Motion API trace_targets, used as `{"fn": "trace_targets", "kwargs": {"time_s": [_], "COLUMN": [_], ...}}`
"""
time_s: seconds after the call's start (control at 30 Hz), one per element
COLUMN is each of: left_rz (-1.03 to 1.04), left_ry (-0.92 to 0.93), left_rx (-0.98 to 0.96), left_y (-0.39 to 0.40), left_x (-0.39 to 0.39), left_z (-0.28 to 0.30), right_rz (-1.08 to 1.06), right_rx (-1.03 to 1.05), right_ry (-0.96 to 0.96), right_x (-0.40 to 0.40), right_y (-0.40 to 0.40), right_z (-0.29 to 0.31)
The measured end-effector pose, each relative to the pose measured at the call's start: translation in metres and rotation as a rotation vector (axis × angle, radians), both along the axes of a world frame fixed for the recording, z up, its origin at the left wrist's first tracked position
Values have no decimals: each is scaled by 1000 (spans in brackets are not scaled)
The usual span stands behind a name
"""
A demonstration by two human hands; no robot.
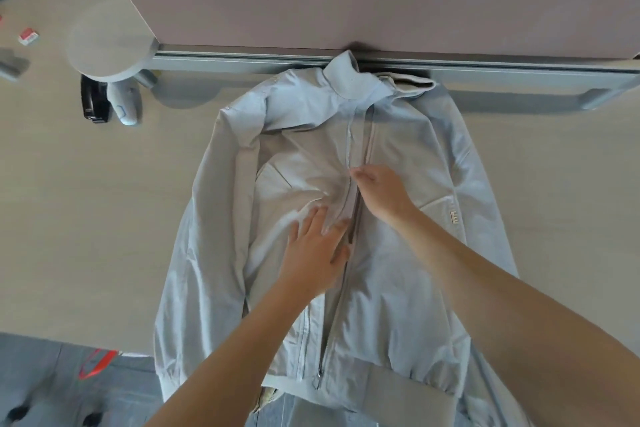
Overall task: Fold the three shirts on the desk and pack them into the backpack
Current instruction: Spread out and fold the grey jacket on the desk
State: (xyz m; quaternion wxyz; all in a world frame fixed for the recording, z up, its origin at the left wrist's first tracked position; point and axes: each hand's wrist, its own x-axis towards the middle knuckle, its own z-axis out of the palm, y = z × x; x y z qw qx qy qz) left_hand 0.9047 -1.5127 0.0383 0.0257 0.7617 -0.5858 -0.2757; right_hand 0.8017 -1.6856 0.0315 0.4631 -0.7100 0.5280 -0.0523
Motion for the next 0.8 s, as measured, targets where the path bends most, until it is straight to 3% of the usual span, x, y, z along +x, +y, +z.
{"fn": "trace_targets", "kwargs": {"time_s": [0.2,0.4,0.53,0.8], "left_rz": [74,62,22,-78], "left_ry": [39,19,-8,-42], "left_rx": [34,32,7,-21], "left_y": [65,91,105,143], "left_x": [0,-16,-24,-43], "left_z": [0,3,-1,-12], "right_rz": [84,-25,-105,0], "right_rx": [209,293,460,230], "right_ry": [160,106,14,101], "right_x": [3,-9,-13,-36], "right_y": [29,72,91,124], "right_z": [6,3,5,17]}}
